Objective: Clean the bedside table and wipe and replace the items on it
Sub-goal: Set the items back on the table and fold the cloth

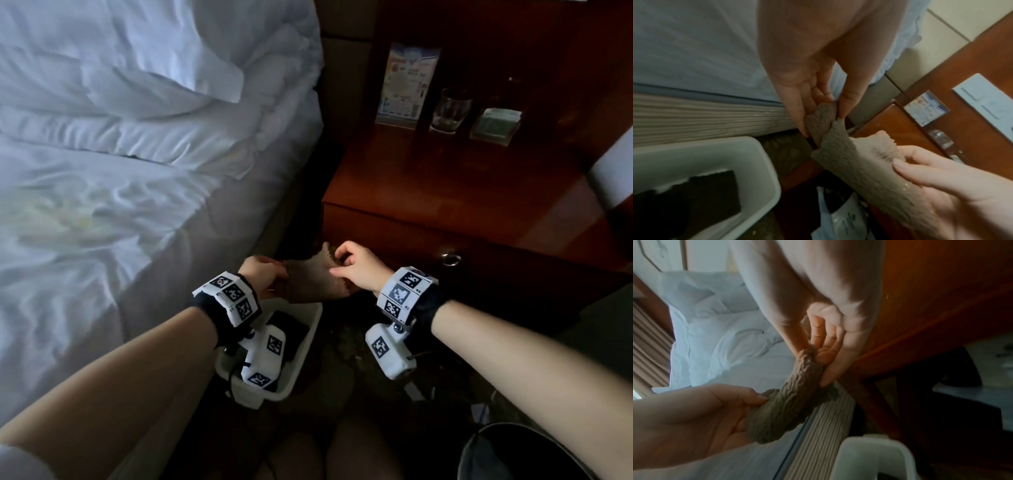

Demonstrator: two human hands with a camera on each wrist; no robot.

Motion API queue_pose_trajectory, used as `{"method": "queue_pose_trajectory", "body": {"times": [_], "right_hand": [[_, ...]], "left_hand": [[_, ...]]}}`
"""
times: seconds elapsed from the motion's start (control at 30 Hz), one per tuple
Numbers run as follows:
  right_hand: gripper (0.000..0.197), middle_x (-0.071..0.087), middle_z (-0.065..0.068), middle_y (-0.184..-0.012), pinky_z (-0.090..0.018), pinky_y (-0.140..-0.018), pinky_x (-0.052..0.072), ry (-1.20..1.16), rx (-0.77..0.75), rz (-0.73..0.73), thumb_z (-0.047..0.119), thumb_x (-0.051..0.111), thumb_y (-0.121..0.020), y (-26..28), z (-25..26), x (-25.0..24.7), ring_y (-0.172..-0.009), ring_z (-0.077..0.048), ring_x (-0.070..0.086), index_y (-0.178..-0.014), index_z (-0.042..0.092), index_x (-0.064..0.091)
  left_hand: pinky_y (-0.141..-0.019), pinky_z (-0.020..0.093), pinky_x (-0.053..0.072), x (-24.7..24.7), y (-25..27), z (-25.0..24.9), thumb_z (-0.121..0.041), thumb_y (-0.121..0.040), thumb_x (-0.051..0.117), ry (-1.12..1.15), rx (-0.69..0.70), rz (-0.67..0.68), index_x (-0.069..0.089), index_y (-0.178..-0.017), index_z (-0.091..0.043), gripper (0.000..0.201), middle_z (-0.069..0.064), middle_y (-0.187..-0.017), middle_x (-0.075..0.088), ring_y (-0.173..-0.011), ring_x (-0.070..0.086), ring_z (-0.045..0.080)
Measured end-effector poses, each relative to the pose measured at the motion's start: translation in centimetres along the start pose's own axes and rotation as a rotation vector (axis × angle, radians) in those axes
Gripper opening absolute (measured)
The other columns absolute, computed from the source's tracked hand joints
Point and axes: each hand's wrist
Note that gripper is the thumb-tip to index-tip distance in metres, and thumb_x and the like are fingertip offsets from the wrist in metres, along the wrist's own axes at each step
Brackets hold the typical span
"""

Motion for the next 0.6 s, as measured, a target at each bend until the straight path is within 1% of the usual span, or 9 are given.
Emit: {"method": "queue_pose_trajectory", "body": {"times": [0.1, 0.2, 0.3, 0.33, 0.4, 0.43, 0.47, 0.53, 0.6], "right_hand": [[0.024, 0.047, 0.002, -0.066, -0.025, -0.059, 0.037, -0.012, 0.041, 0.054, 0.011, 0.071, -0.080, -1.2, -0.4, 3.7, -0.066, -0.018, 0.048, -0.086, 0.018, 0.049], [0.027, 0.046, 0.004, -0.068, -0.033, -0.070, 0.046, -0.029, 0.098, 0.103, 0.010, 0.070, -0.080, -2.1, -1.3, 6.5, -0.073, -0.020, 0.051, -0.092, 0.016, 0.047], [0.026, 0.043, 0.004, -0.069, -0.027, -0.070, 0.040, -0.038, 0.119, 0.102, 0.007, 0.067, -0.082, -2.6, -2.2, 8.1, -0.079, -0.019, 0.050, -0.093, 0.013, 0.044], [0.026, 0.043, 0.004, -0.069, -0.026, -0.067, 0.040, -0.045, 0.124, 0.099, 0.007, 0.066, -0.082, -2.9, -2.6, 8.5, -0.077, -0.019, 0.051, -0.094, 0.013, 0.043], [0.025, 0.045, 0.002, -0.071, -0.027, -0.050, 0.045, -0.067, 0.193, 0.140, 0.010, 0.063, -0.087, -3.5, -3.2, 9.2, -0.063, -0.018, 0.052, -0.096, 0.013, 0.039], [0.024, 0.046, 0.001, -0.071, -0.028, -0.041, 0.045, -0.072, 0.242, 0.170, 0.014, 0.061, -0.089, -3.5, -3.6, 9.5, -0.057, -0.017, 0.051, -0.095, 0.014, 0.038], [0.022, 0.046, 0.001, -0.070, -0.025, -0.039, 0.043, -0.045, 0.268, 0.190, 0.018, 0.060, -0.090, -3.8, -4.0, 9.8, -0.054, -0.015, 0.049, -0.091, 0.015, 0.038], [0.027, 0.046, 0.001, -0.070, -0.021, -0.047, 0.038, 0.055, 0.277, 0.210, 0.021, 0.058, -0.091, -4.3, -5.1, 10.2, -0.056, -0.016, 0.046, -0.075, 0.021, 0.037], [0.029, 0.053, -0.006, -0.082, -0.022, -0.051, 0.036, 0.112, 0.268, 0.208, 0.023, 0.057, -0.092, -5.1, -5.4, 9.9, -0.071, -0.019, 0.052, -0.071, 0.024, 0.036]], "left_hand": [[-0.036, 0.019, 0.046, -2.1, -0.7, 2.2, 0.009, -0.084, 0.053, -0.026, -0.049, -0.056, 0.053, -0.067, -0.010, 0.026, 0.011, -0.063, 0.051, -0.050, 0.051, 0.018], [-0.040, 0.018, 0.044, -3.2, -2.2, 3.6, 0.008, -0.082, 0.059, -0.126, -0.033, -0.130, 0.055, -0.067, -0.008, 0.022, 0.008, -0.064, 0.051, -0.058, 0.051, 0.021], [-0.035, 0.010, 0.040, -3.4, -3.2, 4.3, 0.009, -0.082, 0.061, -0.183, -0.008, -0.147, 0.054, -0.065, -0.010, 0.026, 0.006, -0.063, 0.050, -0.057, 0.048, 0.017], [-0.038, 0.009, 0.040, -3.5, -3.6, 4.6, 0.008, -0.082, 0.061, -0.173, 0.004, -0.153, 0.056, -0.068, -0.009, 0.023, 0.007, -0.067, 0.052, -0.059, 0.049, 0.017], [-0.056, 0.017, 0.045, -3.4, -4.3, 4.9, 0.001, -0.084, 0.062, -0.213, 0.019, -0.194, 0.065, -0.087, 0.000, 0.004, 0.012, -0.082, 0.059, -0.076, 0.057, 0.020], [-0.067, 0.021, 0.044, -3.5, -4.7, 5.3, -0.003, -0.086, 0.062, -0.244, 0.003, -0.220, 0.065, -0.098, 0.003, 0.014, 0.015, -0.090, 0.061, -0.086, 0.059, 0.023], [-0.074, 0.024, 0.042, -3.6, -5.2, 5.7, -0.005, -0.086, 0.061, -0.264, -0.006, -0.224, 0.064, -0.105, 0.004, 0.021, 0.017, -0.096, 0.062, -0.096, 0.061, 0.026], [-0.080, 0.031, 0.043, -3.7, -5.8, 6.0, -0.006, -0.086, 0.061, -0.263, -0.031, -0.206, 0.063, -0.108, 0.004, 0.025, 0.022, -0.102, 0.065, -0.107, 0.061, 0.036], [-0.083, 0.034, 0.045, -3.6, -6.3, 5.9, -0.008, -0.086, 0.062, -0.290, -0.055, -0.182, 0.061, -0.111, 0.002, 0.027, 0.026, -0.108, 0.065, -0.109, 0.060, 0.038]]}}
Point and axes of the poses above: each hand's wrist, its own y-axis away from the middle knuckle, its own x-axis out of the palm, z = x × y
